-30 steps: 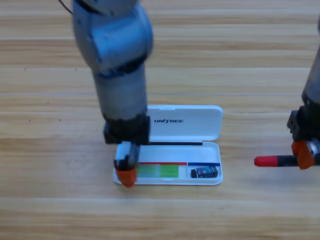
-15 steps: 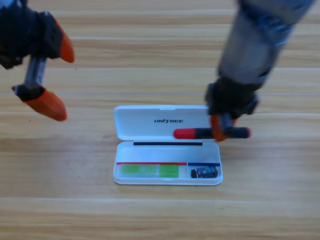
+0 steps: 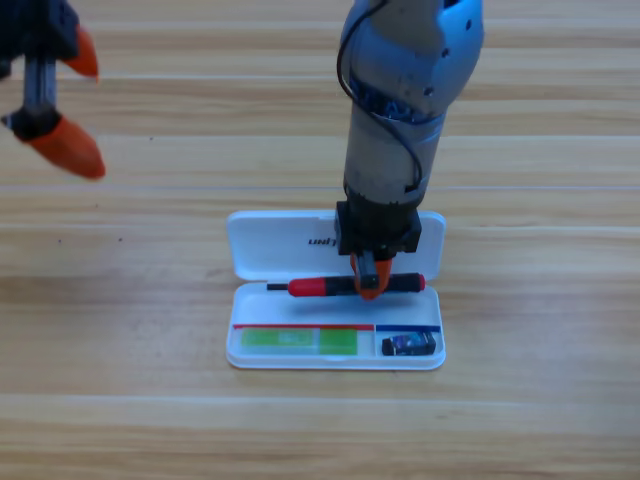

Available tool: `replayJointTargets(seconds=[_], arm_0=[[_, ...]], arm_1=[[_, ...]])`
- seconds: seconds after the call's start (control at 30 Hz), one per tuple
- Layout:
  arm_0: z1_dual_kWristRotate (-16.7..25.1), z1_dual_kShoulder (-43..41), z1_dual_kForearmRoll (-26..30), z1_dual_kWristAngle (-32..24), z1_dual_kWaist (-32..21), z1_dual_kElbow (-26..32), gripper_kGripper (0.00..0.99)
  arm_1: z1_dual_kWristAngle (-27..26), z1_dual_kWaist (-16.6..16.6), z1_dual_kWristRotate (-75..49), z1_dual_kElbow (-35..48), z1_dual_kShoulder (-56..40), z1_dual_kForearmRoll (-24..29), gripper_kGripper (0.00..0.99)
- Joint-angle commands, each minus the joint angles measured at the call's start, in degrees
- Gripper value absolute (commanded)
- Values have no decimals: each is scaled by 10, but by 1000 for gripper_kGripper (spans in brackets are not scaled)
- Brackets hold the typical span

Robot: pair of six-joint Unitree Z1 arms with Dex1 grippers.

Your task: Clean up eraser and pencils

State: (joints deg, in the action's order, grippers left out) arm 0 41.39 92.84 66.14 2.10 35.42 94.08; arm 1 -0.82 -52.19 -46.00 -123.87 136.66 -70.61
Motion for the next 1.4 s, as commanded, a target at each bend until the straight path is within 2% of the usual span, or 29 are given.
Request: replayJointTargets(seconds=[0.03,0.4,0.47,0.6,0.63,0.67,0.77,0.87,1.07,1.17,1.27,1.4], arm_0=[[10,7,-8,-6,-52,4,990],[17,8,-14,-6,-53,-14,990],[19,8,-14,-6,-53,-14,990],[21,8,-14,-6,-53,-17,990],[21,8,-15,-7,-53,-17,990],[21,8,-15,-7,-53,-18,990],[22,8,-15,-7,-53,-21,990],[23,8,-17,-7,-53,-26,990],[22,8,-24,-9,-53,-29,990],[22,8,-29,-9,-53,-22,990],[19,7,-38,-18,-69,-6,990],[18,8,-87,-45,-123,10,990]], arm_1=[[3,-20,7,-2,34,-15,0],[3,-23,19,-2,33,-17,0],[3,-26,21,-2,31,-21,256],[3,-31,26,-2,26,-28,669],[3,-31,28,-2,25,-29,756],[3,-33,28,-2,23,-31,778],[-6,-39,28,1,10,-44,779],[-45,-51,28,28,-37,-56,779],[-109,-78,34,115,-213,-57,819],[-134,-78,37,160,-307,-55,821],[-141,-73,60,233,-404,-17,848],[-161,-35,116,360,-518,103,864]])
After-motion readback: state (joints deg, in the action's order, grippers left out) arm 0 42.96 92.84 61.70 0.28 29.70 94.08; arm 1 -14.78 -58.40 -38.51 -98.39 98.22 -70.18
